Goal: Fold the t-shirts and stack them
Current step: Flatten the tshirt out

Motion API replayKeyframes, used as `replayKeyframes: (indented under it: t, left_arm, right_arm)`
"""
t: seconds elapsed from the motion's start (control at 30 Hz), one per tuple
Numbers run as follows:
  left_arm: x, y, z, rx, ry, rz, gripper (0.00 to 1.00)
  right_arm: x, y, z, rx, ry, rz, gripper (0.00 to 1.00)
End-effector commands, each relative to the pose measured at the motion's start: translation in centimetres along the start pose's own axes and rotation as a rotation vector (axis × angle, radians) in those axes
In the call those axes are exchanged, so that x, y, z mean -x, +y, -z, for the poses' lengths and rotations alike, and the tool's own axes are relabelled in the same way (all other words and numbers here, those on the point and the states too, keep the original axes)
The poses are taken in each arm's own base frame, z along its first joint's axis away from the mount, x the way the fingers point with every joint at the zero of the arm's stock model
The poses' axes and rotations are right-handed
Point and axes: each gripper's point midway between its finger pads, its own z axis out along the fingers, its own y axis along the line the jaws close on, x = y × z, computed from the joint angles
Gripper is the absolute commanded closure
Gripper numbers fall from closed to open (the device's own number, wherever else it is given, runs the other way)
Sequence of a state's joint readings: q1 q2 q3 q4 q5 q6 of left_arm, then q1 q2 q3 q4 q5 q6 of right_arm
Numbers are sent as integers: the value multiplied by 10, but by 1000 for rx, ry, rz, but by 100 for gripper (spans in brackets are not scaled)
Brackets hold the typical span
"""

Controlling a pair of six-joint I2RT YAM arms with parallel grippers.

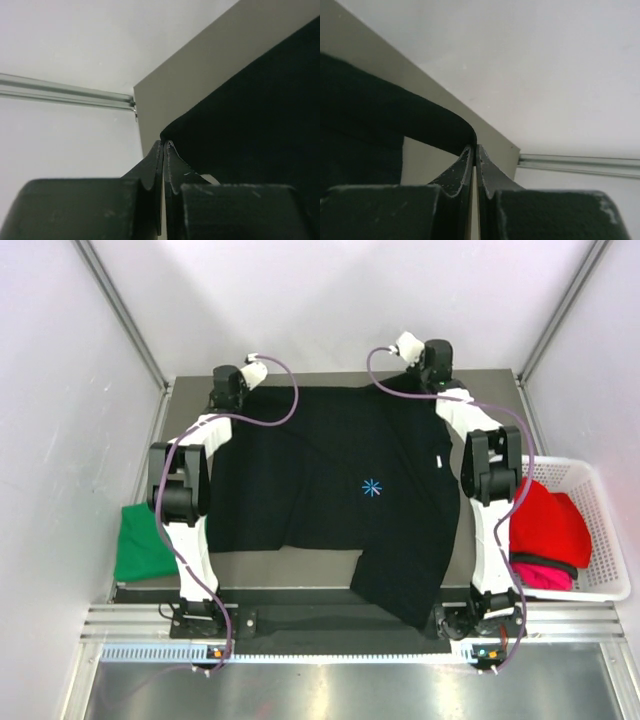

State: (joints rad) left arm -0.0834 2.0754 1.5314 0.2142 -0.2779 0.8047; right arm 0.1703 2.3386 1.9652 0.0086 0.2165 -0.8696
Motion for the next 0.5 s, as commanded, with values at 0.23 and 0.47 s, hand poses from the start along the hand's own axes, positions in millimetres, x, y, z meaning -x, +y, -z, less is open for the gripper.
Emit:
replayKeyframes:
  t: [0.23, 0.47]
  left_arm:
    - [19, 8, 7, -13, -19, 117, 100]
    - [-9, 2, -5, -13, 43, 129, 100]
  right_arm:
    - [76, -121, 76, -208, -121, -47, 100]
    - [42, -117, 77, -187, -39, -33, 100]
